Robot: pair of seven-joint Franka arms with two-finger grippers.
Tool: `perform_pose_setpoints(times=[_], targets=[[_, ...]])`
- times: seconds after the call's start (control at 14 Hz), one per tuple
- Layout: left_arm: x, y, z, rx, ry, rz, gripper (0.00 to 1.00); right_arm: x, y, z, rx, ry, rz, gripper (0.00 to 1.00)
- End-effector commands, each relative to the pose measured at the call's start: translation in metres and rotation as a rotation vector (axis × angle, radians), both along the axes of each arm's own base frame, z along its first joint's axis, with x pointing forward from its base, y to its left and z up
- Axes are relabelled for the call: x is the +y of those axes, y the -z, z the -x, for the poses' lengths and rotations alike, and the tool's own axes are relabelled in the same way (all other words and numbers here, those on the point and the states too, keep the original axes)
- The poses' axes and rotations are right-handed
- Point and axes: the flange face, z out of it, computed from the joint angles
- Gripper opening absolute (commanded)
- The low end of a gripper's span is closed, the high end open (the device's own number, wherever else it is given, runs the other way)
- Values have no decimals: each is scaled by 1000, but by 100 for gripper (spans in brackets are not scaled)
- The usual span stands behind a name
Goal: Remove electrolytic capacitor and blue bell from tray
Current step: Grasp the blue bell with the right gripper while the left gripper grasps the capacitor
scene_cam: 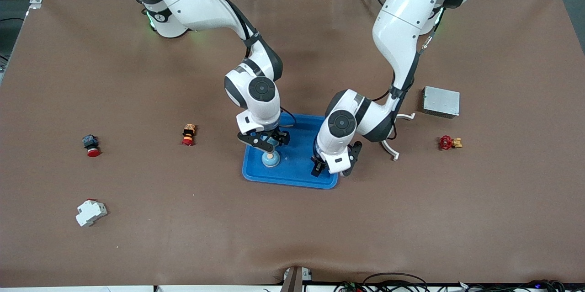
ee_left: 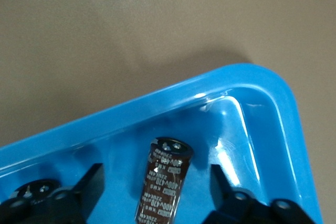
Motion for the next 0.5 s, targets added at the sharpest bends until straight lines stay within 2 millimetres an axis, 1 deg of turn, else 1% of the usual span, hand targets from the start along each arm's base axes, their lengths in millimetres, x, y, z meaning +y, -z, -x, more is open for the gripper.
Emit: perform_pose_setpoints(times=[0.0,0.07,0.14,0.36,0.43], targets=[[1,-5,-6,-13,-3,13,19,7,2,-3,-13,12,3,100],[2,-5,-7,-13,-6,13,7,7,2,-3,-13,6,4,100],[2,-9,-8,-18,-6,17,0,7,2,-3,-12,5,3,89],[4,-14,-11,-25,-12,18,0,11,1,-1,-11,8,-4,21],[4,-25,-14,-39,-19,25,0,18,-1,6,-5,3,-7,0]])
